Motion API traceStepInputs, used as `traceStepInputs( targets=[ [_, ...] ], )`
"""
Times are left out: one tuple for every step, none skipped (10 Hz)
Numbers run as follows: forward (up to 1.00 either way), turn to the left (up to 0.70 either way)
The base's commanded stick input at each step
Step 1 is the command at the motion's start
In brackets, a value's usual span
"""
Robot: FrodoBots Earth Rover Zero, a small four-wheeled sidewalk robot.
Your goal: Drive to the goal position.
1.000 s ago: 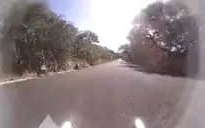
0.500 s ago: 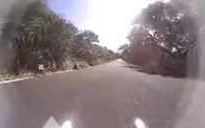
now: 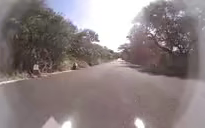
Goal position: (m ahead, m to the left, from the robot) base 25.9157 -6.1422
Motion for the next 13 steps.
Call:
traceStepInputs(
  targets=[
    [0.85, -0.34],
    [0.85, -0.34],
    [0.85, -0.34],
    [0.85, -0.34],
    [0.85, -0.34],
    [0.85, -0.34],
    [0.85, 0.0],
    [0.85, 0.0],
    [0.85, 0.0],
    [0.85, 0.0],
    [0.85, 0.0],
    [0.85, 0.0],
    [0.85, 0.0]
  ],
)
